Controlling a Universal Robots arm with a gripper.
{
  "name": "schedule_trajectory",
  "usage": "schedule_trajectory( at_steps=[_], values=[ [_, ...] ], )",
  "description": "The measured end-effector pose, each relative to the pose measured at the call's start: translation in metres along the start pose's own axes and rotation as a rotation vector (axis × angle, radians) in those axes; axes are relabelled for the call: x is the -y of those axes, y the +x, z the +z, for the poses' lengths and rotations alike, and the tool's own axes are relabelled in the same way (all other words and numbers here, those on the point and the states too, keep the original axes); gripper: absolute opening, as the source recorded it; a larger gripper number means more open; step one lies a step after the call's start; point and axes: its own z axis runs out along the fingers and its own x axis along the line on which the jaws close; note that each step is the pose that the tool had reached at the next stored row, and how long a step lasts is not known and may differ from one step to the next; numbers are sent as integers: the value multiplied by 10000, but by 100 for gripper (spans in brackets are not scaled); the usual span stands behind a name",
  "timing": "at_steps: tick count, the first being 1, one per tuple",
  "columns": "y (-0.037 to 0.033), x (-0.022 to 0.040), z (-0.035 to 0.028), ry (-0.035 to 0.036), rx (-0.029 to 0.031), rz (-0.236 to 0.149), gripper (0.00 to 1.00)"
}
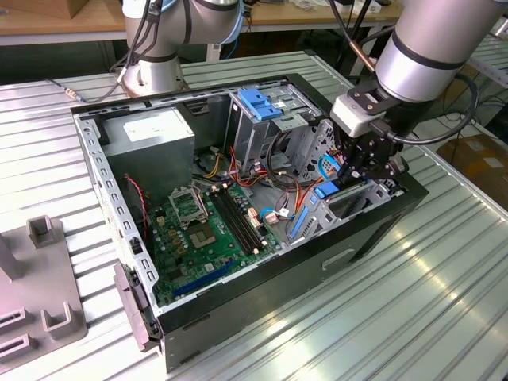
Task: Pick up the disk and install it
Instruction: 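Insert the second disk wire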
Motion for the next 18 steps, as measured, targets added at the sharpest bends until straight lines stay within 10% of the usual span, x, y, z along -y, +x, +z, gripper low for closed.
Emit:
schedule_trajectory(
  at_steps=[6,12,15,18],
  values=[
    [0,3,-19,1,3,0,23],
    [-14,35,-254,0,3,0,23],
    [-15,36,-267,1,5,0,23],
    [-15,37,-271,1,2,0,10]
  ],
)
